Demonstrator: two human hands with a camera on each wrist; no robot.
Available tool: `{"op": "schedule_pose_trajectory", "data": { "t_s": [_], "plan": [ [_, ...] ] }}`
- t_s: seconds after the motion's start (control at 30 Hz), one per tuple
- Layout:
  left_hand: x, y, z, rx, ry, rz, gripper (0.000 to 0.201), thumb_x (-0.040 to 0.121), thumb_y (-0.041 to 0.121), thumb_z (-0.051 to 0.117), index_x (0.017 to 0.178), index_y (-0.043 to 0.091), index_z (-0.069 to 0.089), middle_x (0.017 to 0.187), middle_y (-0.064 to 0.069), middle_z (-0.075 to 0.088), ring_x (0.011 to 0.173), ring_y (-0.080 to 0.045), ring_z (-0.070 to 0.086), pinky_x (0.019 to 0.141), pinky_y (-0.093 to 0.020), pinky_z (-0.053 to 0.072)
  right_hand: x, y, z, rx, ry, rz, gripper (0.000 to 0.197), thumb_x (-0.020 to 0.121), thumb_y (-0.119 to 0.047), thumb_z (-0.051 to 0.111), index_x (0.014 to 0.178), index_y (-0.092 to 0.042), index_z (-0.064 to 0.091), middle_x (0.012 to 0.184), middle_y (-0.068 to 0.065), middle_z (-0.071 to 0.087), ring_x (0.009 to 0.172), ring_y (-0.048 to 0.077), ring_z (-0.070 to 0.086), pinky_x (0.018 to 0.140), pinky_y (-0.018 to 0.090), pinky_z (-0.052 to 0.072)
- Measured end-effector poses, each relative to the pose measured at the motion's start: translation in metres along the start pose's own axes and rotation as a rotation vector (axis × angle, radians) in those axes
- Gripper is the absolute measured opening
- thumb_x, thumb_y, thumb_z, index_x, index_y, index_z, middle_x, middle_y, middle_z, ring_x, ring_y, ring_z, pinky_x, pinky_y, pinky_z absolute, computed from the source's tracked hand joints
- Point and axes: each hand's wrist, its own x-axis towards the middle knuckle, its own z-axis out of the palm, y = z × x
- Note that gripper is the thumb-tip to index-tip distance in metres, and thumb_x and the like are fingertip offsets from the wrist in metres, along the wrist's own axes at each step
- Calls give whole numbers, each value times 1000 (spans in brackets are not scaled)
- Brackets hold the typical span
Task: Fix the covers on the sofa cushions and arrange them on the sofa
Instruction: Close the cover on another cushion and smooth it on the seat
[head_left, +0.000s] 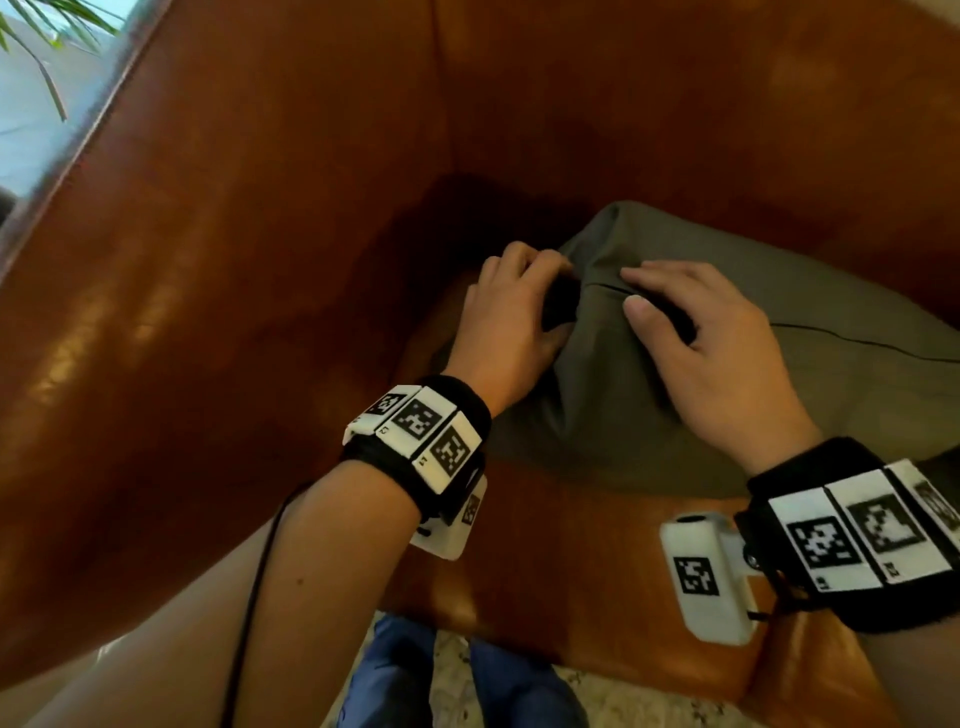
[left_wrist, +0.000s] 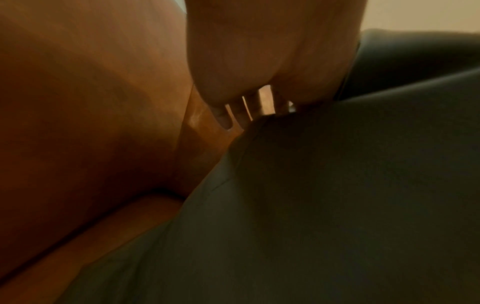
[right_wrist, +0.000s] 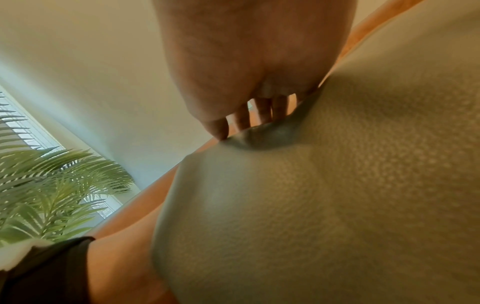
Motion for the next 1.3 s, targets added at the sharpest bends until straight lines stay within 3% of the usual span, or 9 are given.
{"op": "schedule_pose_trajectory", "data": {
  "t_s": [0.2, 0.3, 0.47, 0.57, 0.67, 0.77, 0.9, 1.07, 1.3],
  "plan": [
    [5, -6, 12, -44, 97, 26, 21, 84, 24, 70, 103, 16, 62, 104, -2, 50, 97, -19, 43, 85, -40, 42, 1, 3, 2, 12, 25, 2, 36, 99, -38, 47, 128, -23, 61, 133, -5, 53, 123, 4, 45, 89, -6, 22],
    [6, -9, 17, -82, 106, 45, 10, 85, 17, 68, 94, 13, 66, 96, 3, 46, 91, -13, 39, 82, -32, 40, -1, 1, 3, 16, 23, 22, 42, 96, -48, 48, 126, -23, 62, 132, -6, 52, 123, 5, 45, 91, 0, 26],
    [-1, -5, 9, -54, 97, 143, 40, 86, 29, 66, 124, 20, 61, 110, -3, 51, 102, -18, 43, 87, -34, 42, 4, -19, 4, -180, 29, 201, 67, 74, -81, 45, 100, -21, 57, 107, -3, 44, 108, 15, 41, 84, 28, 34],
    [0, 2, 6, 5, 27, 157, 56, 82, 33, 71, 135, 23, 54, 123, -5, 50, 111, -22, 42, 93, -43, 42, 17, -35, -2, -296, -41, 244, 48, 77, -64, 55, 88, -17, 56, 101, 2, 46, 103, 24, 45, 77, 34, 37],
    [4, 5, 6, 55, -16, 125, 62, 82, 40, 70, 139, 26, 50, 128, -5, 48, 116, -25, 41, 96, -46, 41, 24, -40, -16, -168, -44, 199, 32, 84, -42, 57, 76, -12, 60, 78, 5, 56, 76, 22, 53, 63, 35, 40],
    [6, 5, 5, 87, -45, 82, 63, 84, 43, 69, 141, 28, 47, 129, -3, 47, 118, -23, 39, 98, -44, 39, 23, -31, -34, 17, -5, 257, 28, 92, -31, 52, 80, -7, 61, 69, 5, 55, 63, 15, 50, 58, 33, 37],
    [9, 11, 5, 17, -25, 126, 56, 84, 45, 69, 135, 30, 54, 136, -4, 44, 125, -23, 35, 104, -41, 35, 17, -14, -43, 253, 33, 381, 33, 93, -26, 50, 94, 5, 61, 82, 22, 53, 75, 21, 49, 68, 35, 37],
    [17, 29, 10, -30, 2, 149, 45, 80, 41, 74, 121, 27, 65, 140, -5, 44, 130, -26, 33, 104, -43, 32, 13, -11, -44, 405, 56, 442, 28, 90, -24, 51, 85, 1, 62, 77, 9, 47, 75, 22, 45, 69, 38, 34],
    [25, 32, 23, -15, 57, 202, 23, 82, 31, 72, 102, 19, 70, 123, -5, 53, 119, -26, 40, 96, -38, 35, 12, -2, -42, 459, 64, 465, 28, 92, -21, 51, 92, 5, 62, 83, 12, 53, 81, 22, 51, 74, 38, 39]
  ]
}}
